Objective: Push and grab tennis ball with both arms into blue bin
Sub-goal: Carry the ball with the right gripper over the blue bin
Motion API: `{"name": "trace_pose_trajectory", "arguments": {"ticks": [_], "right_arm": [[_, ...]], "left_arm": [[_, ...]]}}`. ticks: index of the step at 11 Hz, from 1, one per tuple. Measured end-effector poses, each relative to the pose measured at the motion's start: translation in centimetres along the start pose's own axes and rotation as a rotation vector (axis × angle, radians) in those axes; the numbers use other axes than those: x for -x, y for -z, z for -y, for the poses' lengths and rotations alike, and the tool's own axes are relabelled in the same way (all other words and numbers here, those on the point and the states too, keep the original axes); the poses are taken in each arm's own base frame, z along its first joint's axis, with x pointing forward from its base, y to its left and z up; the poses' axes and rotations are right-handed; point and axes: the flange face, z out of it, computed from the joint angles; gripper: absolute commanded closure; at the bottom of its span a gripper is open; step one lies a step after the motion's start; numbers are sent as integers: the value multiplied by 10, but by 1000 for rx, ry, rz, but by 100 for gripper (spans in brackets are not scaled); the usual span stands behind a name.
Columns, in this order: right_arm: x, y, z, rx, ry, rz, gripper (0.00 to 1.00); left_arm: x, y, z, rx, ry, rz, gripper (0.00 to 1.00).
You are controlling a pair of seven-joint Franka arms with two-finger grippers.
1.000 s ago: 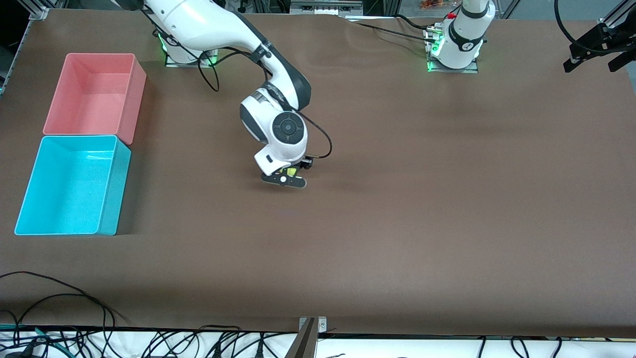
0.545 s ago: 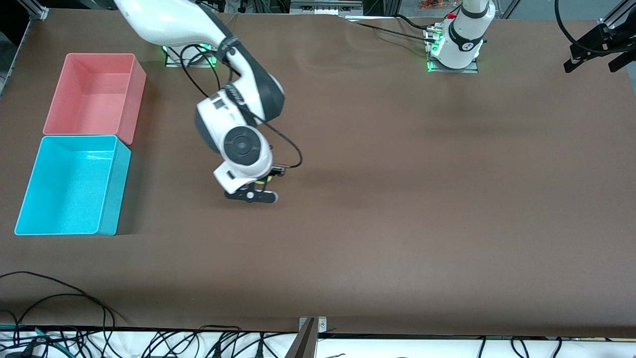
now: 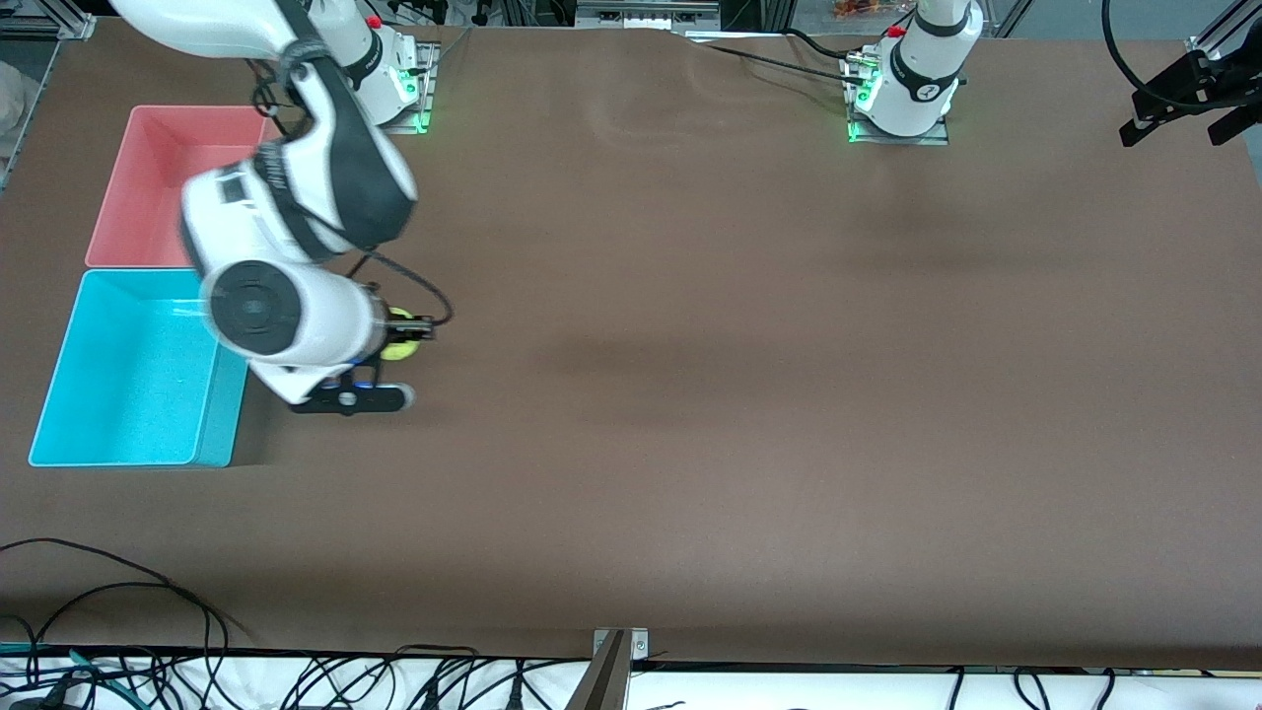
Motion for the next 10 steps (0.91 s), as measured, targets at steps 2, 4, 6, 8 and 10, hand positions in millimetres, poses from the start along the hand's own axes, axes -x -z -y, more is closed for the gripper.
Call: {"name": "trace_pose_trajectory", "arguments": {"ticks": [2,4,6,8,10], "right_arm": [[-1,5,-48,-11,8,23,75],[5,-5,-88,-17,2,45,75],[17,-14,-112,-21,-13,6,75],[36,-29,-132,-15,-13,-31,75],[56,-51,-154,-13,6,-63,74]], "left_arm": [[0,2,-1,0,-2,-5,0],[0,3,-2,-1,-3,-7,0],[0,3,-2,-1,-4,-7,0],[0,3,-2,-1,-5,-7,0],[0,3,-3,-2,-6,-8,0]]}}
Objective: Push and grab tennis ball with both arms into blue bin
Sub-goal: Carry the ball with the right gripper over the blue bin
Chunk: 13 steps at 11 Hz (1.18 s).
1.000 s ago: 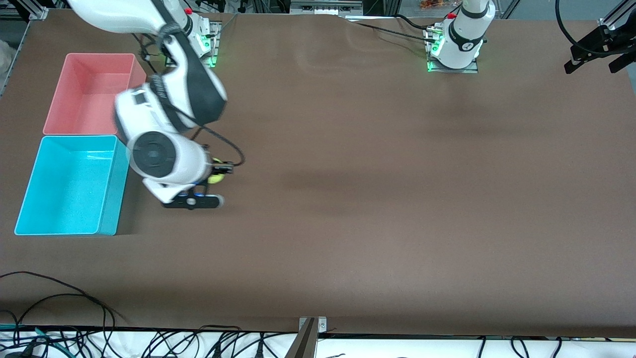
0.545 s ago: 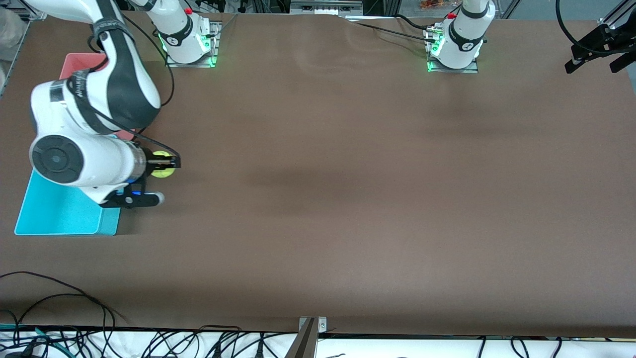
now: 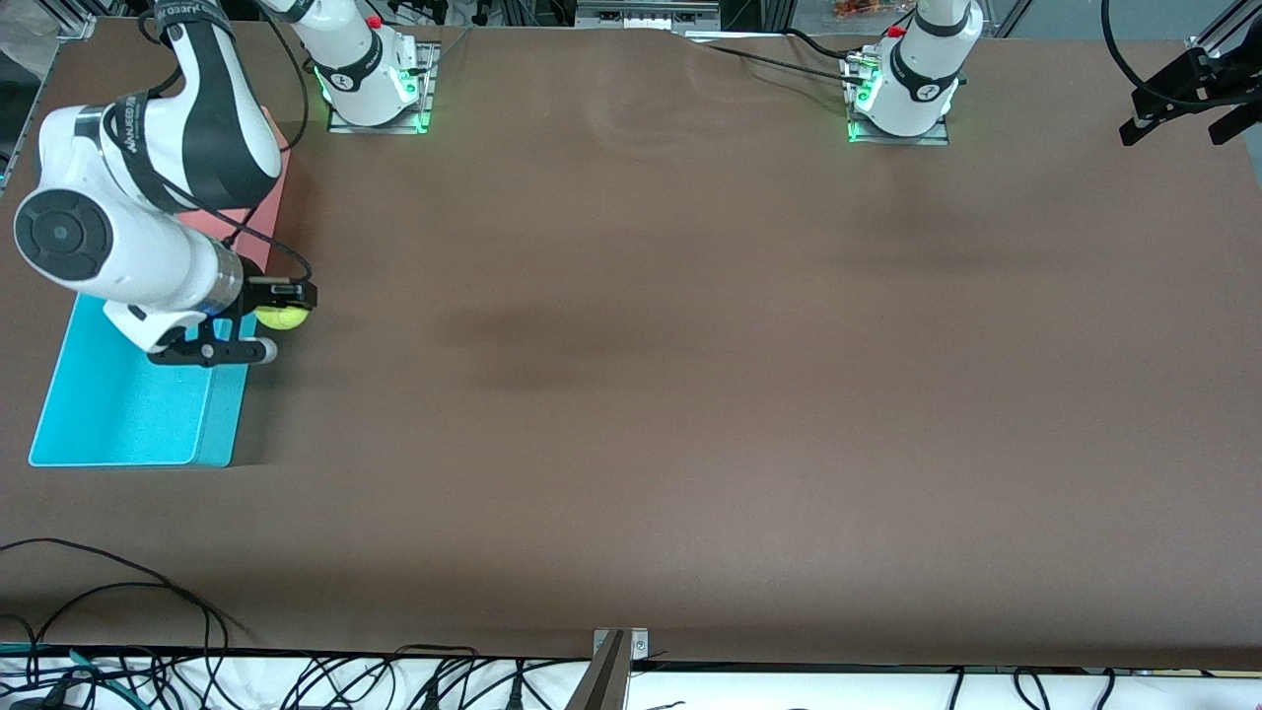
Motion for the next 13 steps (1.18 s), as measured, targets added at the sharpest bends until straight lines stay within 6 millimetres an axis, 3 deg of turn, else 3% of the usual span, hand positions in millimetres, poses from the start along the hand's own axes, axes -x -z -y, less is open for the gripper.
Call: {"name": "trace_pose_trajectory", "arguments": {"ticks": [4,7,11,13], "right_arm": [[26,-35,-76,-14,44,0,70],[32,-59,-121,-22,84,-9,72],[38,-108,-191,-12,196,-47,72],[38,-131,-216,-6,233,-31,71]], "left_arm": [[0,0,-1,0,-1,0,0],[0,0,-1,0,-1,0,0],[0,0,-1,0,-2,0,0],[0,0,-1,0,-2,0,0]]}}
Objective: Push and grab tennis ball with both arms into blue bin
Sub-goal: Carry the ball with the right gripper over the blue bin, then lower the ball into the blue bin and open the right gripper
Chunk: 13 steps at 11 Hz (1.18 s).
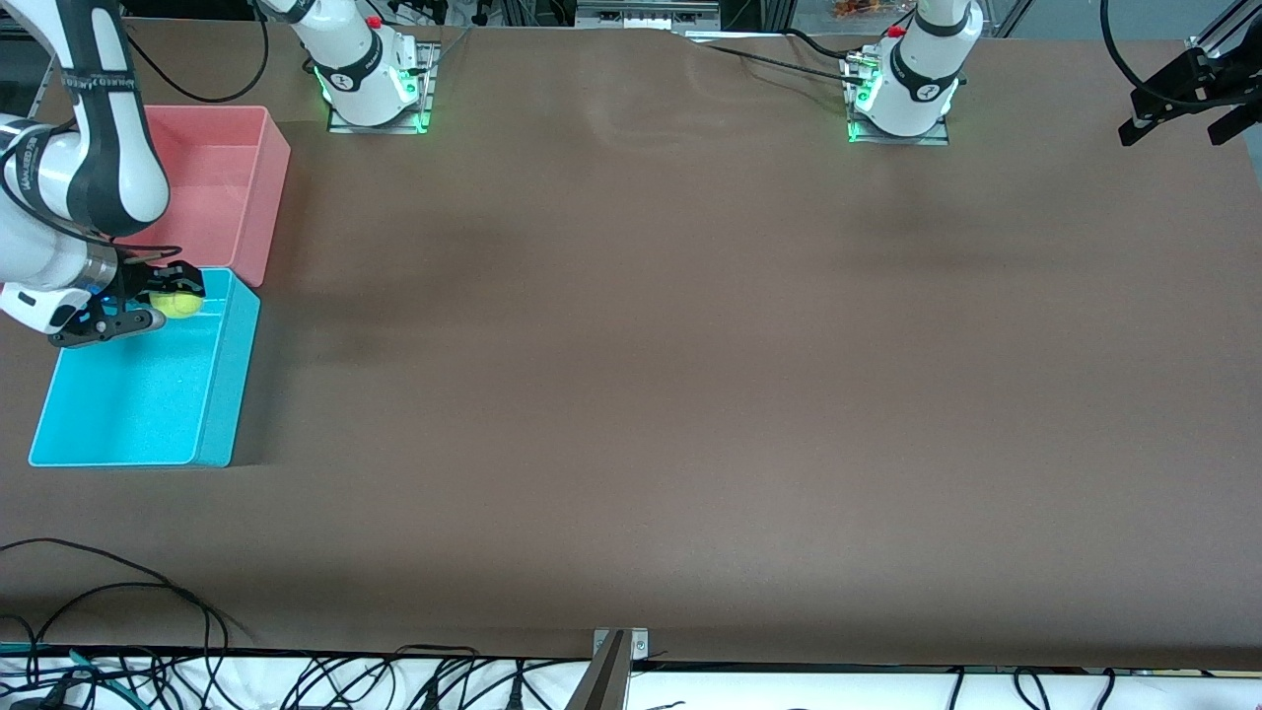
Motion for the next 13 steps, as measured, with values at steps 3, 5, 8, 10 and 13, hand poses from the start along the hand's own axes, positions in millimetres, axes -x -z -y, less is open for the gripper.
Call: {"name": "trace_pose_trajectory", "arguments": {"ticks": [3,5,8,10,13], "right_arm": [[5,-33,-21,-18,30,19,71],[8,-56,-33,-51,49,15,71],[6,-71,-37,-48,48,19,71],[4,-79,-37,-51,44,23,71],[-1,-95,-37,-45,39,17,71]], "left_arm": [[0,0,0,0,0,0,0],[0,0,0,0,1,0,0],[0,0,0,0,1,0,0],[0,0,0,0,1,0,0],[0,0,0,0,1,0,0]]}}
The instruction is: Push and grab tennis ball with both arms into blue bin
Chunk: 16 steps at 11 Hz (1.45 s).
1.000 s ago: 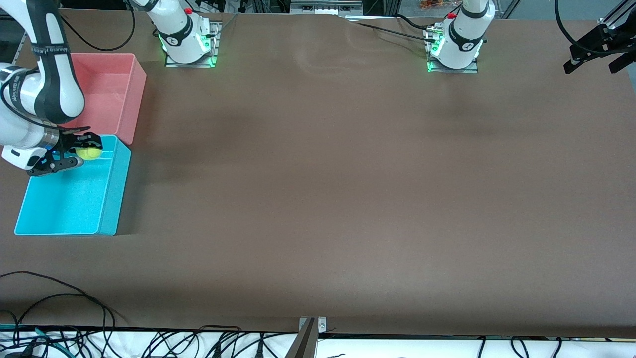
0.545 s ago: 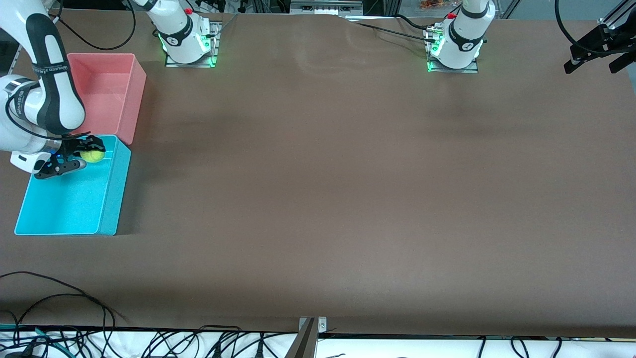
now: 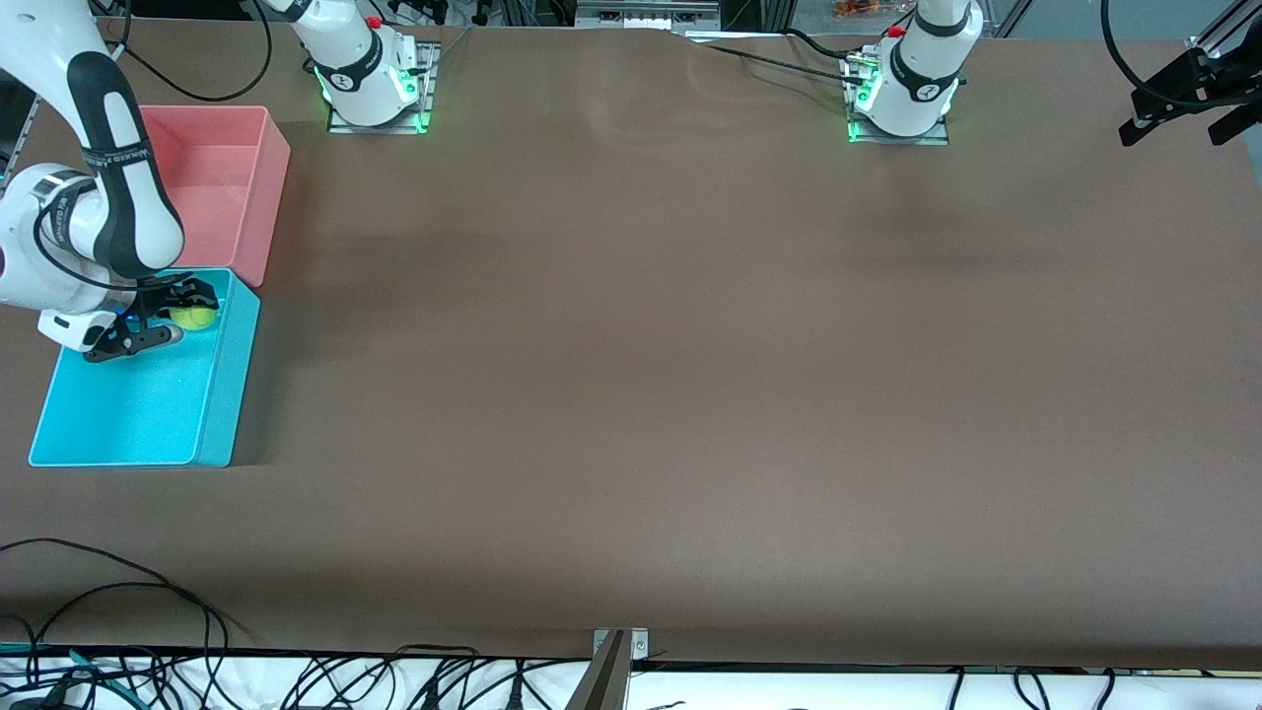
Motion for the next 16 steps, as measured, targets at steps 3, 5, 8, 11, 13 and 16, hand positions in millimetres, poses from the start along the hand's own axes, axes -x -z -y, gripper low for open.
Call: {"name": "trace_pose_trajectory", "arguments": {"ticks": [3,5,8,11,13,16], "right_arm": [[-2,-13,0,0,0,12,4],[-2,-15,0,0,3,15,0],[-6,-4,-3,2,12,6,0],[-15,45,-9,-59,5,43,0],[-23,92,-12,-90,-13,67,0],[-30,172,-13,-97,-108,75,0]], "left_arm": [[0,0,0,0,0,0,0],[0,0,0,0,0,0,0],[0,0,0,0,0,0,0],[0,0,1,0,2,0,0],[0,0,1,0,2,0,0],[0,0,0,0,0,-1,0]]}}
